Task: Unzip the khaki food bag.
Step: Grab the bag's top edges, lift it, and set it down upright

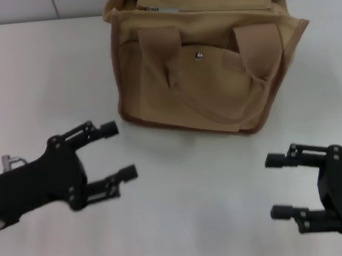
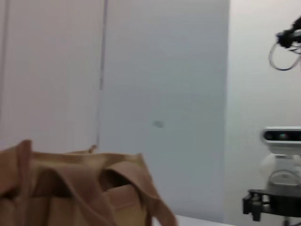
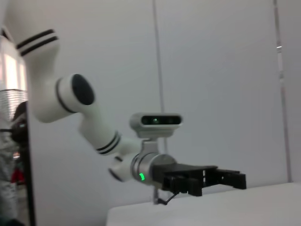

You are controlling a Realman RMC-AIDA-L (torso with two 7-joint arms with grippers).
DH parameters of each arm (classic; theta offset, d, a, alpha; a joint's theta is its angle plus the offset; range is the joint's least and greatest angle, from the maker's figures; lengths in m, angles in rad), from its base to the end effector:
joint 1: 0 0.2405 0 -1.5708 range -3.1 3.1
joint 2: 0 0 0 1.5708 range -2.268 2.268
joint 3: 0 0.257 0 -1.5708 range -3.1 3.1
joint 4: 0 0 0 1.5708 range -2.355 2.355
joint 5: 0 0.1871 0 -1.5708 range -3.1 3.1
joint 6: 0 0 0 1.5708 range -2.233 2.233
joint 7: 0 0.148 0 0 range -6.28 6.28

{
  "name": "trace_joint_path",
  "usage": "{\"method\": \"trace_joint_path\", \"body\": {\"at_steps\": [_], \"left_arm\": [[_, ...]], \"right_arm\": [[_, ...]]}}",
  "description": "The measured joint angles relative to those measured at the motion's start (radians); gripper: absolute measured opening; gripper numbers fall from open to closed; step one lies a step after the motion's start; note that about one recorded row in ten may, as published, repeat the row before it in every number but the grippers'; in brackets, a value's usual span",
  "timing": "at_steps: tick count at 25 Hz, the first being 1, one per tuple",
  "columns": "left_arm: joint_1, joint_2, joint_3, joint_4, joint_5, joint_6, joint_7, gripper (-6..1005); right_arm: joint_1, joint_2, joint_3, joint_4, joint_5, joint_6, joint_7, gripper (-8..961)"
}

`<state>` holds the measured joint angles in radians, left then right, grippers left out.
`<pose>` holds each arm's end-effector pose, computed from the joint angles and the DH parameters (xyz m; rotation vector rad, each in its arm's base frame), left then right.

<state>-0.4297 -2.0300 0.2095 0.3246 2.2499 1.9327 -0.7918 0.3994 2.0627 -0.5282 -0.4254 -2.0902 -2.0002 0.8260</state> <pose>-0.2710 0.2311 0.0031 -2.6254 -0.2790 -1.1373 0.2574 0.2132 -0.0067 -2.8128 0.1658 1.1678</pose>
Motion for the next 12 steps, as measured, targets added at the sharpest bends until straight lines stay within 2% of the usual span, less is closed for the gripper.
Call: {"method": "trace_joint_path", "body": {"at_steps": [1, 2, 4, 7, 10, 11, 12], "left_arm": [[-0.004, -0.024, -0.007, -0.001, -0.038, -0.062, 0.007, 783], [-0.004, -0.024, -0.007, -0.001, -0.038, -0.062, 0.007, 780], [-0.006, -0.04, -0.008, -0.025, -0.093, -0.142, 0.038, 774], [-0.01, -0.043, -0.009, -0.134, -0.205, -0.252, 0.136, 766], [-0.011, -0.043, -0.009, -0.161, -0.243, -0.273, 0.172, 757], [-0.025, -0.045, -0.009, -0.241, -0.334, -0.328, 0.268, 754], [-0.025, -0.045, -0.009, -0.241, -0.334, -0.328, 0.268, 751]], "right_arm": [[-0.001, 0.001, 0.022, 0.004, 0.0, 0.009, 0.0, 717], [-0.001, 0.001, 0.022, 0.004, 0.0, 0.009, 0.0, 716], [-0.003, 0.001, 0.034, 0.006, 0.0, 0.011, -0.001, 712], [-0.007, 0.001, 0.053, 0.012, 0.0, 0.013, -0.001, 707], [-0.017, 0.002, 0.059, 0.012, 0.0, 0.02, -0.002, 703], [-0.019, 0.003, 0.06, 0.012, 0.0, 0.024, -0.002, 701], [-0.02, 0.004, 0.06, 0.012, 0.0, 0.027, -0.002, 699]]}}
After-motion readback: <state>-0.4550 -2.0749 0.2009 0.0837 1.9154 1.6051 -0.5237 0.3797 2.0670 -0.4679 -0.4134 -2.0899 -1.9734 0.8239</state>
